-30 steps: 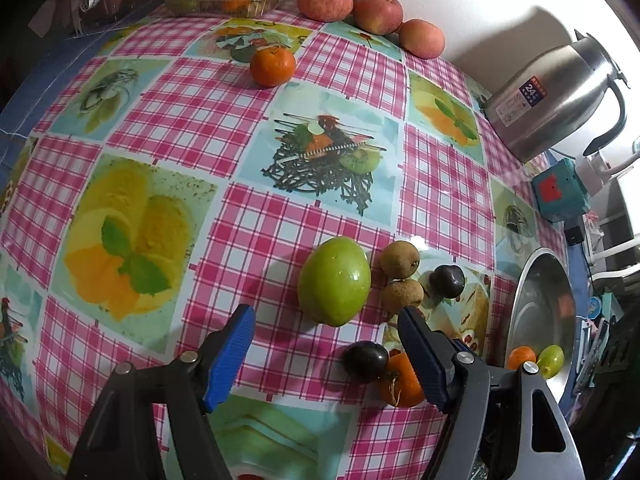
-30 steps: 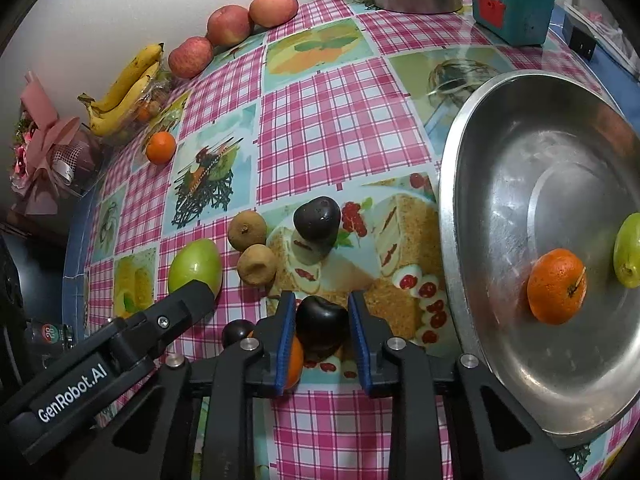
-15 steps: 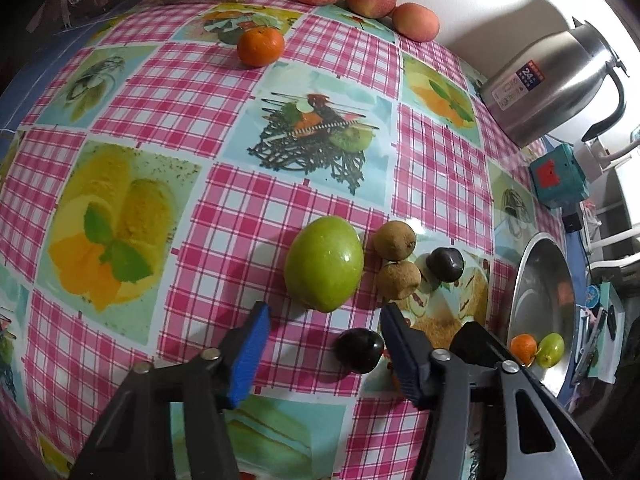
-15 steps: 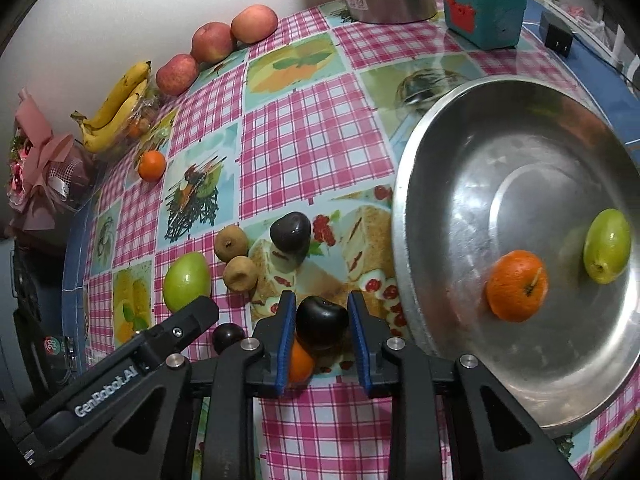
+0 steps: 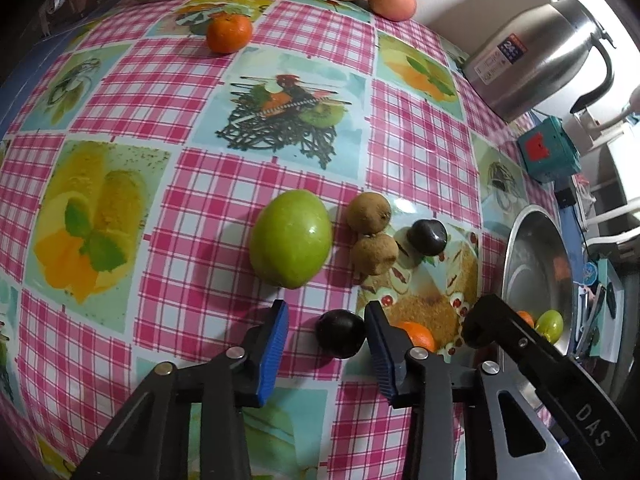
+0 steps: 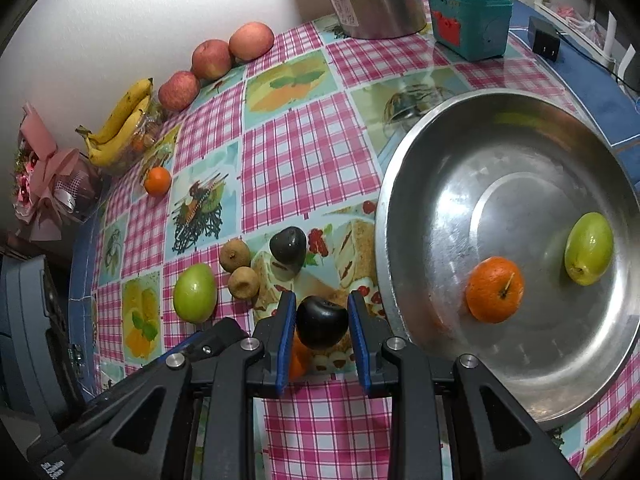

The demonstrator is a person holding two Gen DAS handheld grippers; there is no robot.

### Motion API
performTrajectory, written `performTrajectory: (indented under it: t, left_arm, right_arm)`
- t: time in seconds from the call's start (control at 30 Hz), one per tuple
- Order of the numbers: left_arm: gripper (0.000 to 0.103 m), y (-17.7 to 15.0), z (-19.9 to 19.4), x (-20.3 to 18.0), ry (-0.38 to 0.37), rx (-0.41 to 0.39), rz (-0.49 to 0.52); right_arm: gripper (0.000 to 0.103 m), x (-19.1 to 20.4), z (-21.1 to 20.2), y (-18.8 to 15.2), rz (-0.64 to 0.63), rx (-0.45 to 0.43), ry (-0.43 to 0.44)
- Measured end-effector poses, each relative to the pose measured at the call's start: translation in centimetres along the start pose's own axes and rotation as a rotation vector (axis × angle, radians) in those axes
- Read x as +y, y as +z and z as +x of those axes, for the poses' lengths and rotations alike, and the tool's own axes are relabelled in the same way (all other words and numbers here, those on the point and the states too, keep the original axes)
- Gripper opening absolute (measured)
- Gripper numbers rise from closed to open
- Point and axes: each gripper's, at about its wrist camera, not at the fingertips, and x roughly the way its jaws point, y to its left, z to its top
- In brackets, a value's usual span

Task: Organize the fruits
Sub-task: 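Grasp a black plum with the right tool while the left tool grasps another plum, then carry both black plums over the steel basin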

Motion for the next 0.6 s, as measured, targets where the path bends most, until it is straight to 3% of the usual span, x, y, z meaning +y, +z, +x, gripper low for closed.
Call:
performTrajectory:
  t: [0.33, 0.6]
  left_arm:
    - [0.027, -0.2, 0.4, -0.8, -0.026, 0.030, 0.019]
    - [0.026, 0.0, -0.8, -0.9, -0.021, -0.005, 0.026]
  right_arm:
    - [0.027, 0.1, -0.5, 0.2, -0.002, -0.017, 0.013]
    - [0.027, -0.1, -0.9, 0.3, 0.000, -0.028, 0.023]
